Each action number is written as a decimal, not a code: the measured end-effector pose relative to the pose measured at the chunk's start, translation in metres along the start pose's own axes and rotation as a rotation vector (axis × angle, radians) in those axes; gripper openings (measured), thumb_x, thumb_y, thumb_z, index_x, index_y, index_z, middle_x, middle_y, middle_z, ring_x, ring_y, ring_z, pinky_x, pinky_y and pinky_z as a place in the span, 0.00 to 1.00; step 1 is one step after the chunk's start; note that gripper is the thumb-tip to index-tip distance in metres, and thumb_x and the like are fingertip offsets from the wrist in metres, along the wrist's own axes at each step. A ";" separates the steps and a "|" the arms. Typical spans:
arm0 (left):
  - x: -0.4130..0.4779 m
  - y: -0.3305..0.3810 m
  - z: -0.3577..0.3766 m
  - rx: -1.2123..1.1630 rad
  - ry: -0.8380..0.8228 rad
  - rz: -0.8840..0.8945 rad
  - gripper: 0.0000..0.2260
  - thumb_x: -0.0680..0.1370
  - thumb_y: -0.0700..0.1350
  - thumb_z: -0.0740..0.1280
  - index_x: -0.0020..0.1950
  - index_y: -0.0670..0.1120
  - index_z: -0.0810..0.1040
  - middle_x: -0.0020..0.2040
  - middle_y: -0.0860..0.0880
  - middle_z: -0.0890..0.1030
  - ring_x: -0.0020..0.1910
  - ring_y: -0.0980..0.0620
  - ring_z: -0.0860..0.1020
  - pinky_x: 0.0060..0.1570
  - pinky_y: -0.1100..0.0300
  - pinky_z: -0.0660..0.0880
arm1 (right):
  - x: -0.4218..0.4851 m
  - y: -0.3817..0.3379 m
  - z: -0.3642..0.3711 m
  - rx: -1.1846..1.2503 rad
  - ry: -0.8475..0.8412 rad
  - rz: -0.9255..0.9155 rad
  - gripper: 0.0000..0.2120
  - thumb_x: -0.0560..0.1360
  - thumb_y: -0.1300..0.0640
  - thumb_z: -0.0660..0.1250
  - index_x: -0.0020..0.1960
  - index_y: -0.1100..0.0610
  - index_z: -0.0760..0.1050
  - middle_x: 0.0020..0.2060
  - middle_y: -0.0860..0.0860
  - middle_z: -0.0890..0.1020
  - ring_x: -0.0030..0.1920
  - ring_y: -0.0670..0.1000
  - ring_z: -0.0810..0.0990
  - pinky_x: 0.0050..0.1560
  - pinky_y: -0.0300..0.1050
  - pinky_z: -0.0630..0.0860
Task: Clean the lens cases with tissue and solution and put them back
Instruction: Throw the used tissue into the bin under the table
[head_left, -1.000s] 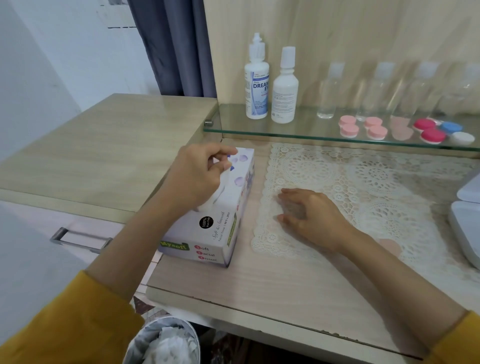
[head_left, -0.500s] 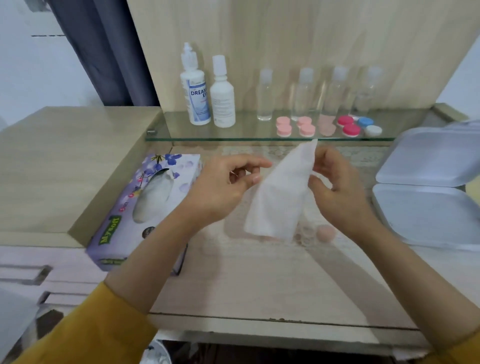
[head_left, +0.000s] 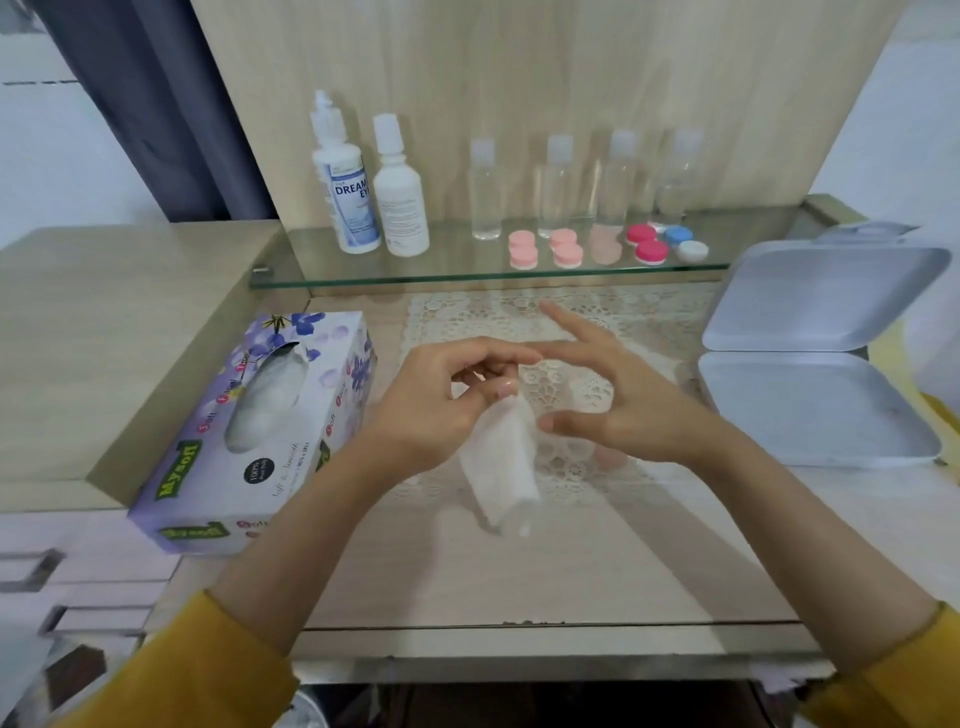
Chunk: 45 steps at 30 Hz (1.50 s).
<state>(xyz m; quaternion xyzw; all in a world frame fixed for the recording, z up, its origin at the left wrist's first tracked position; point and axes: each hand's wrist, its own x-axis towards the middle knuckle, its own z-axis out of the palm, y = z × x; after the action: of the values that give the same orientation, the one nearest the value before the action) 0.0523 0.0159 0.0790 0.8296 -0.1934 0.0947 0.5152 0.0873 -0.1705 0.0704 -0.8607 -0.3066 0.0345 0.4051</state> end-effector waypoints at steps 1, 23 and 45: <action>0.000 0.000 0.000 -0.014 -0.005 0.010 0.15 0.72 0.35 0.66 0.48 0.56 0.78 0.35 0.57 0.78 0.39 0.63 0.75 0.45 0.71 0.70 | 0.002 0.001 0.004 0.015 -0.033 0.005 0.24 0.68 0.56 0.74 0.59 0.39 0.71 0.73 0.40 0.56 0.73 0.42 0.52 0.70 0.43 0.51; -0.049 -0.029 0.017 0.728 -0.127 -0.417 0.17 0.67 0.61 0.70 0.47 0.51 0.76 0.45 0.57 0.73 0.48 0.58 0.69 0.45 0.62 0.67 | -0.006 0.004 0.029 -0.457 -0.117 0.194 0.13 0.68 0.52 0.72 0.51 0.42 0.78 0.43 0.44 0.69 0.46 0.46 0.67 0.50 0.41 0.59; -0.039 -0.017 0.007 0.293 0.054 -0.156 0.10 0.69 0.43 0.74 0.44 0.53 0.75 0.32 0.57 0.75 0.35 0.63 0.73 0.35 0.73 0.67 | -0.007 -0.001 0.024 0.023 0.249 0.089 0.12 0.69 0.63 0.71 0.34 0.47 0.76 0.32 0.44 0.79 0.36 0.40 0.75 0.39 0.28 0.66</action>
<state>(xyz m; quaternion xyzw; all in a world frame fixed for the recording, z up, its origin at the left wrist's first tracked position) 0.0239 0.0252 0.0478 0.9054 -0.0985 0.1041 0.3996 0.0739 -0.1581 0.0535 -0.8663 -0.2148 -0.0511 0.4481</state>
